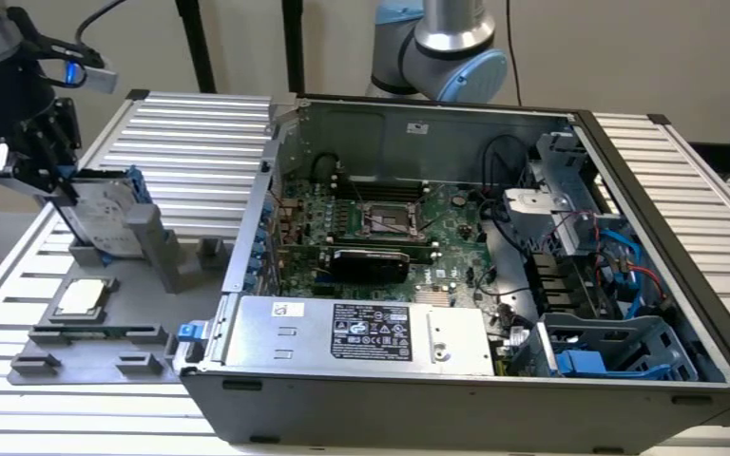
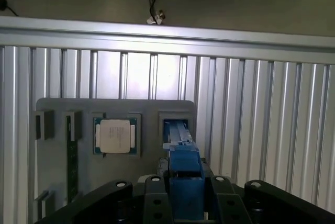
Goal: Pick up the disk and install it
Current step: 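Pick up the disk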
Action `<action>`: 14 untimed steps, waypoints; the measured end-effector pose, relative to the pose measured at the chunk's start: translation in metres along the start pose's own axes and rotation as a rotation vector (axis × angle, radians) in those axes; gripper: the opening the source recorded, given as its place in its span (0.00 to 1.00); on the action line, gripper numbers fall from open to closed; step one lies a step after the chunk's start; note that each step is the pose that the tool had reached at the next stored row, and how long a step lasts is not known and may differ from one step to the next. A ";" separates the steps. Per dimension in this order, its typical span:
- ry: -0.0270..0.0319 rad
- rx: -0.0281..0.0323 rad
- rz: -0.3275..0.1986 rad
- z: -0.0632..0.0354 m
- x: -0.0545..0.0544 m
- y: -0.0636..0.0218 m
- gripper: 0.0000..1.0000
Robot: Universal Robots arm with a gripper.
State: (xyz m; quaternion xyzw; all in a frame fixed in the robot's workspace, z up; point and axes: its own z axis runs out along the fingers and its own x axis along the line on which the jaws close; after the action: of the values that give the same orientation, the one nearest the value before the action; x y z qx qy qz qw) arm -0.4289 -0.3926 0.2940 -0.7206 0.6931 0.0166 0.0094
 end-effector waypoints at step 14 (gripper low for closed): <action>-0.0001 0.0002 0.000 -0.0358 -0.001 -0.0010 0.00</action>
State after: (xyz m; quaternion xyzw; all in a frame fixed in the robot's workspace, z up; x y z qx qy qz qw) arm -0.4275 -0.3925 0.3298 -0.7205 0.6932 0.0166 0.0095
